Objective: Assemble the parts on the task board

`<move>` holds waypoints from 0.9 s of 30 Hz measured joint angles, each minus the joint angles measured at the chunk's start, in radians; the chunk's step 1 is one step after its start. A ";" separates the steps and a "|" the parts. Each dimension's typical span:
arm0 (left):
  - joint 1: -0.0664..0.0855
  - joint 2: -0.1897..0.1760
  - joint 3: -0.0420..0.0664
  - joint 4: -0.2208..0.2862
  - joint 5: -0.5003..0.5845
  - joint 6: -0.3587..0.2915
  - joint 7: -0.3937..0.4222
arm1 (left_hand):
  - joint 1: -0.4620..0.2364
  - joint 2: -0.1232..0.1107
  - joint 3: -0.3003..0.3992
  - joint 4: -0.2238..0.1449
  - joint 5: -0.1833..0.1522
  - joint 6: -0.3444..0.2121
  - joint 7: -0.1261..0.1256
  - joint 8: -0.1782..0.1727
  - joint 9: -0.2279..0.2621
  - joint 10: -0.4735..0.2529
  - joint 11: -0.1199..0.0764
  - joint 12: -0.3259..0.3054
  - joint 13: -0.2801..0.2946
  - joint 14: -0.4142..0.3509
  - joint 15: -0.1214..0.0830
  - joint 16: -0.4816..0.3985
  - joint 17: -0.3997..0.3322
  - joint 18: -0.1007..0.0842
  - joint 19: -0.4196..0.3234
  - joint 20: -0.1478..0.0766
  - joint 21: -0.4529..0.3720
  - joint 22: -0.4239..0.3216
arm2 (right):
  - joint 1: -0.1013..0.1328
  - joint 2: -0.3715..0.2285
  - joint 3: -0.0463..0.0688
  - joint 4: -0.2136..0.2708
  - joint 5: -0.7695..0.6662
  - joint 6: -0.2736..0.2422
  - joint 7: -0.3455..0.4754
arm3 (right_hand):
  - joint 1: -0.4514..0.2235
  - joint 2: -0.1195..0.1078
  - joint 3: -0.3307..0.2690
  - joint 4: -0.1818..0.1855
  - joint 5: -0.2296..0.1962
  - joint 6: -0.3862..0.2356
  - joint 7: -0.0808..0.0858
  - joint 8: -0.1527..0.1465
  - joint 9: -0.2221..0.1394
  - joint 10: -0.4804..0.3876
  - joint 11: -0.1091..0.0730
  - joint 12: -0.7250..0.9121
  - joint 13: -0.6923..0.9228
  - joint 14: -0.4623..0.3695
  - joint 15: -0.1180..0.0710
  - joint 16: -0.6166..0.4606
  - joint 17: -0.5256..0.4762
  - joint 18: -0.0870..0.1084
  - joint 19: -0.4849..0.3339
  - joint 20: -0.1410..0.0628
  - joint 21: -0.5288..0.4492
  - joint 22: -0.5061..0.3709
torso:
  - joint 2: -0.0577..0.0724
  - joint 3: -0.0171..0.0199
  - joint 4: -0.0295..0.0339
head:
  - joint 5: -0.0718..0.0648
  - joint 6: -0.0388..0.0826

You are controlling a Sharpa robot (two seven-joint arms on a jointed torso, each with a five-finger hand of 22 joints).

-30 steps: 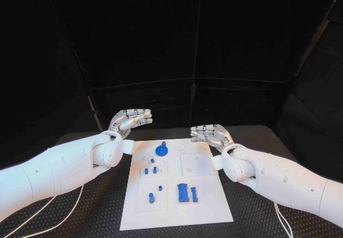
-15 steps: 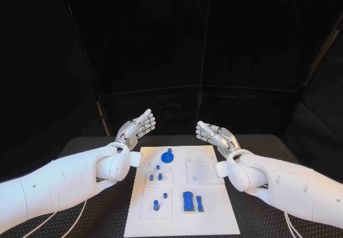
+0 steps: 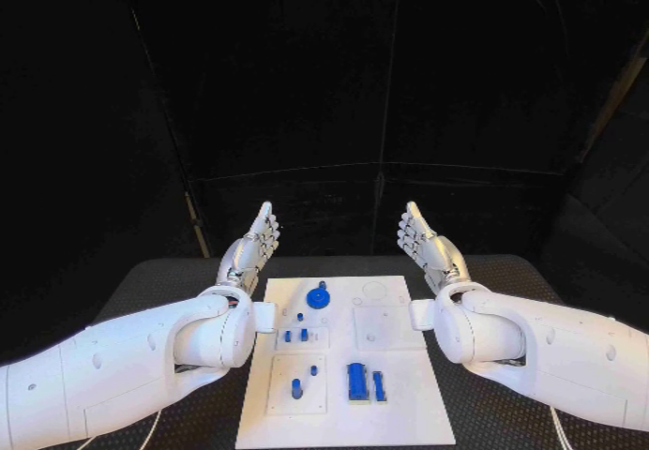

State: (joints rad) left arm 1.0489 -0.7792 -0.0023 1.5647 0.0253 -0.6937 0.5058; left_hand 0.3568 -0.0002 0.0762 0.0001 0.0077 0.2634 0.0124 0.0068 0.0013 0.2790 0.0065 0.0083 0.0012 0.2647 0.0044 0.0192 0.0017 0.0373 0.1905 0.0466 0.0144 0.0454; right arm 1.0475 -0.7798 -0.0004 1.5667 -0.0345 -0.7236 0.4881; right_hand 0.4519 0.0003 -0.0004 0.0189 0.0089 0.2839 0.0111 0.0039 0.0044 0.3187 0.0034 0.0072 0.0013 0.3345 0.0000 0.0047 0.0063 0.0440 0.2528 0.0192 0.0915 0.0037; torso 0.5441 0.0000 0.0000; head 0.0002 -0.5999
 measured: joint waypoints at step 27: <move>-0.001 -0.001 0.001 0.003 -0.012 -0.070 0.000 | -0.341 0.000 -0.070 0.000 -0.004 -0.257 -0.012 -0.003 0.000 -0.271 -0.007 -0.005 0.000 -0.258 -0.004 -0.012 -0.001 -0.032 -0.185 -0.047 -0.009 -0.044 | 0.000 0.000 0.000 0.001 0.036 -0.040 0.017 | -0.301 0.000 0.001 -0.012 -0.003 -0.183 -0.011 0.000 -0.003 -0.210 -0.003 -0.004 0.000 -0.219 0.002 0.000 -0.005 -0.037 -0.177 -0.019 -0.085 -0.002 | 0.000 0.0000 0.0001 | 0.000 0.000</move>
State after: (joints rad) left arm 1.0483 -0.7799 -0.0015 1.5682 0.0135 -0.7641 0.5062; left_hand 0.0162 0.0001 0.0058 -0.0002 0.0038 0.0059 0.0005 0.0041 0.0017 0.0084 0.0000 0.0038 0.0016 0.0066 0.0000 0.0069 0.0009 0.0058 0.0052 -0.0001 0.0049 0.0016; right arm 1.0475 -0.7799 -0.0006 1.5674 0.0012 -0.7634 0.5056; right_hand 0.1506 -0.0001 0.0008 0.0065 0.0064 0.1011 -0.0004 0.0040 0.0015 0.1083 0.0004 0.0037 0.0015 0.1151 0.0016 0.0048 0.0011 0.0067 0.0760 0.0001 0.0067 0.0016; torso 0.5441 0.0000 0.0001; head 0.0002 -0.5999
